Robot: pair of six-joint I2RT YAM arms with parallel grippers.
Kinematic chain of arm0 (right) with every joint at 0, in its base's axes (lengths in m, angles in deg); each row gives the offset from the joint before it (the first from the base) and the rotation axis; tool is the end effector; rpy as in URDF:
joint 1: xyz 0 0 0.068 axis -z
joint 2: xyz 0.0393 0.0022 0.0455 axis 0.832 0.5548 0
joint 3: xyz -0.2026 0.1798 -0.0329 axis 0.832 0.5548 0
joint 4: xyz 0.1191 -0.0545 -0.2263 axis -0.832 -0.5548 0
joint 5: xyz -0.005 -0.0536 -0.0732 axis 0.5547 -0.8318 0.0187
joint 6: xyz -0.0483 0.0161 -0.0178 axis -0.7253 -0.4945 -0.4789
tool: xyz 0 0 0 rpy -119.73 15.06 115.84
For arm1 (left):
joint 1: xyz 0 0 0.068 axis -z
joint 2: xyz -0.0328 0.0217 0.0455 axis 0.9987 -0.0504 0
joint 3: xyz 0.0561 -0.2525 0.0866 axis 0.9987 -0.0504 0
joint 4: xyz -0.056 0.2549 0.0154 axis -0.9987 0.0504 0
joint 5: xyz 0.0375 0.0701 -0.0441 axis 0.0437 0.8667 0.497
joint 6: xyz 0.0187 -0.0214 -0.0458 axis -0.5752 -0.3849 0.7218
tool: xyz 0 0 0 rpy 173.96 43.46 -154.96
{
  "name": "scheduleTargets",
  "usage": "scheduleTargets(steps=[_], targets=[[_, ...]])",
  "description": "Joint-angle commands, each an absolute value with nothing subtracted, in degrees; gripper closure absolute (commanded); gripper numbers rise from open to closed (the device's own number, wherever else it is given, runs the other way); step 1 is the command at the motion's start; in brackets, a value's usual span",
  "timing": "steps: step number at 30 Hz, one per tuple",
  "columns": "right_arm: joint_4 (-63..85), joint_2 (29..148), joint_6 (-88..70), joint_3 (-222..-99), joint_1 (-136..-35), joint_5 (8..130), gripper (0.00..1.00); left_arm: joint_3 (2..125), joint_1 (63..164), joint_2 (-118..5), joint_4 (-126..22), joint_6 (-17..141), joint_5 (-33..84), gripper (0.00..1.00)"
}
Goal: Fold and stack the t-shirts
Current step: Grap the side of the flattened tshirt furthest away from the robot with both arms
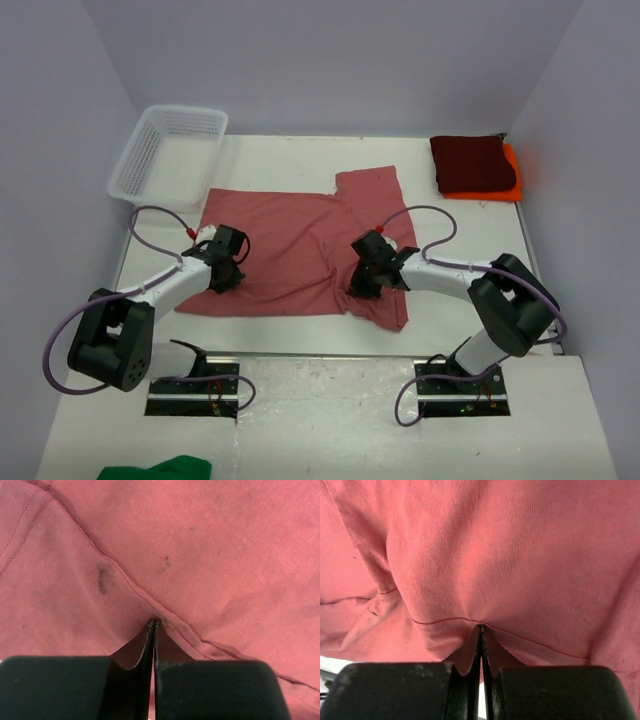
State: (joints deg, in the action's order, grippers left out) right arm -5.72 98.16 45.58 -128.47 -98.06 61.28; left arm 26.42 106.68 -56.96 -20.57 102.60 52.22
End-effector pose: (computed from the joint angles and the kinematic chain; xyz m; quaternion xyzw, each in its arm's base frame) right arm 0.2106 0.1880 0.1396 0.1680 0.9605 0.1737 0.1384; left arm 0.2090 -0.0624 0.1537 -0.2994 0.9254 0.0288 0.2305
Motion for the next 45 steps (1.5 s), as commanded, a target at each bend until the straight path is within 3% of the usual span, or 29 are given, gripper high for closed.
scheduleTargets(steps=[1,5,12,17,22,25,28,29,39,45], targets=[[-18.5,102.9,47.4,-123.8,-99.8,55.8,1.0,24.2,107.4,-58.8,-10.6,104.6,51.1,1.0],[-22.1,98.2,51.0,-123.9,-99.8,53.6,1.0,26.0,107.4,-60.7,-8.4,106.5,53.3,1.0],[-33.5,92.6,54.7,-130.1,-99.9,39.2,1.0,32.4,107.5,-63.2,-4.5,107.0,59.6,1.0],[-46.9,95.7,52.7,-140.5,-99.8,28.5,1.0,38.4,107.5,-64.3,-1.5,107.3,62.1,1.0],[-49.7,90.4,46.6,-142.3,-100.0,21.0,1.0,41.2,108.0,-64.5,1.0,107.3,64.9,1.0],[-41.3,83.9,35.7,-140.1,-100.0,22.2,1.0,43.4,109.2,-63.1,1.8,107.1,66.7,1.0],[-29.0,81.3,23.0,-138.2,-98.4,29.8,0.93,44.5,109.6,-62.9,-1.3,103.6,64.3,1.0],[-26.9,81.9,20.2,-139.8,-96.1,32.6,0.98,45.1,109.6,-63.7,-2.6,102.7,63.3,1.0],[-22.8,102.4,13.7,-152.5,-92.4,52.9,1.0,50.2,109.5,-74.1,-14.9,91.2,52.0,1.0],[-22.5,110.7,13.3,-156.9,-92.3,55.4,1.0,53.0,108.4,-79.2,-14.4,91.0,52.8,1.0]])
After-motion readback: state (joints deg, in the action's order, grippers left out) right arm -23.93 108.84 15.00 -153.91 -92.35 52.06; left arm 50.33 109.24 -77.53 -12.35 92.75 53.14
